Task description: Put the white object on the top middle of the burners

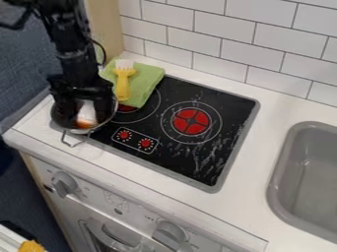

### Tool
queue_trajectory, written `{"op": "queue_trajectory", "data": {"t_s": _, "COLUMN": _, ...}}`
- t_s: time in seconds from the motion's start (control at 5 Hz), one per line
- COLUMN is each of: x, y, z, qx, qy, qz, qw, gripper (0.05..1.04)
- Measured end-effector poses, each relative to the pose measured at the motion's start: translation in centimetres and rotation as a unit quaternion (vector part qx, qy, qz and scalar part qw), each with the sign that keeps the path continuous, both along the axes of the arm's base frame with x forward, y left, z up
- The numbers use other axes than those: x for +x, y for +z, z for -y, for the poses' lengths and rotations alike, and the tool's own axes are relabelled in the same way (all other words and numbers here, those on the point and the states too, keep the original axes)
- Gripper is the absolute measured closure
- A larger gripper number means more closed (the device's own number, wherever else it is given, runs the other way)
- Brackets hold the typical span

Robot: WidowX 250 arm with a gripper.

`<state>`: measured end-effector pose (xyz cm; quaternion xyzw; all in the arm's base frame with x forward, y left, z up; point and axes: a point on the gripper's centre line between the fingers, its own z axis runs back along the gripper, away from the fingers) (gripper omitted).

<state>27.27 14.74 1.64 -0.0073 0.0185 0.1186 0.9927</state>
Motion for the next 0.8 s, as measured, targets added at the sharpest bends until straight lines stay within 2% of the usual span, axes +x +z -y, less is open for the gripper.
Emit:
{"op": "queue_trajectory", "data": {"t_s": 0.2, "x": 0.2, "y": -0.5, "z": 0.2, "qx": 0.009, "qy": 0.005, "qz": -0.007, "qw": 0.9999, "gripper": 0.137}}
{"op": "queue_trajectory", "data": {"t_s": 0.4, "x": 0.4, "y": -0.5, "z": 0.6, "qx": 0.013, "qy": 0.003, "qz": -0.009, "qw": 0.9999, "gripper": 0.420}}
{"op": "queue_trajectory", "data": {"t_s": 0.6, "x": 0.7, "y": 2.4, "z": 1.0, "qx": 0.030, "qy": -0.006, "qz": 0.013, "qw": 0.9995, "gripper": 0.524}}
{"op": "queue_trajectory", "data": {"t_s": 0.8, "x": 1.1, "y": 4.9, "z": 2.1, "qx": 0.024, "qy": -0.012, "qz": 0.028, "qw": 0.9992, "gripper": 0.525}}
